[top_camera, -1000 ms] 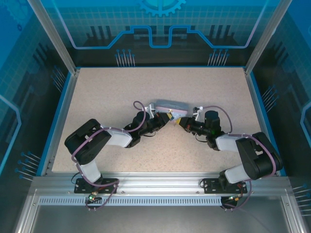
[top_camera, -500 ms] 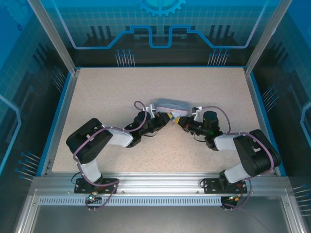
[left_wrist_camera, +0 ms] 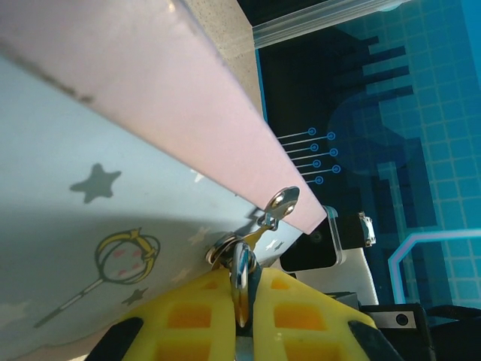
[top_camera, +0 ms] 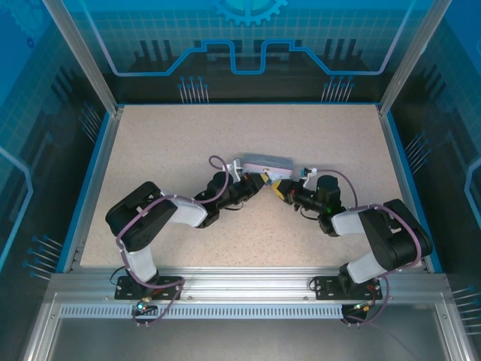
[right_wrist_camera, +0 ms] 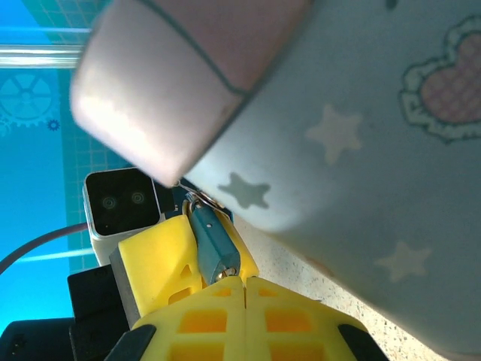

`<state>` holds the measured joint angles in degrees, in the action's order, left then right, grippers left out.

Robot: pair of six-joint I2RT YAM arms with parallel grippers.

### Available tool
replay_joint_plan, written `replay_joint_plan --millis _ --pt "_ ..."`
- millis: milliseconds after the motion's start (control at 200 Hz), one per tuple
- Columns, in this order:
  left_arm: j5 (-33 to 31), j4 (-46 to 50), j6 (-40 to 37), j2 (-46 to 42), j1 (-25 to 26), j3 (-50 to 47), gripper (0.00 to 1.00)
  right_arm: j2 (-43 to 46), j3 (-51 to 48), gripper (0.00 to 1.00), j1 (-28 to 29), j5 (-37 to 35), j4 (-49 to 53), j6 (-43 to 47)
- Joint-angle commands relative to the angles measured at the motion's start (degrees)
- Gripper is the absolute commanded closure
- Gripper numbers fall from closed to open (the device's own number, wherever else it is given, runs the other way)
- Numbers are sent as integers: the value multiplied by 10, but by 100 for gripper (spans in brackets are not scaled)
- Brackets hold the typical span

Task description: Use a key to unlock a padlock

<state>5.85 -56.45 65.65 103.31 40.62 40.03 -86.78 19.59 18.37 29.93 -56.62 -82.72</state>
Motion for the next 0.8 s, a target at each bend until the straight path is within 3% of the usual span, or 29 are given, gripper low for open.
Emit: replay_joint_plan --millis 0,55,240,620,710,795 --pt "64 -23 -13 14 25 20 90 18 35 100 15 -12 -31 -3" --pt "64 -22 -13 17 25 24 84 22 33 100 19 -14 -12 8" --pt "58 -22 -12 25 25 29 76 26 14 100 21 -23 3 21" --pt "51 -28 -13 31 25 36 87 0 -3 100 19 -29 -35 3" --pt "49 -27 -12 30 24 35 74 -2 -1 100 19 -28 -38 -1" --pt "45 -27 -13 29 20 33 69 0 0 100 19 -28 -30 1"
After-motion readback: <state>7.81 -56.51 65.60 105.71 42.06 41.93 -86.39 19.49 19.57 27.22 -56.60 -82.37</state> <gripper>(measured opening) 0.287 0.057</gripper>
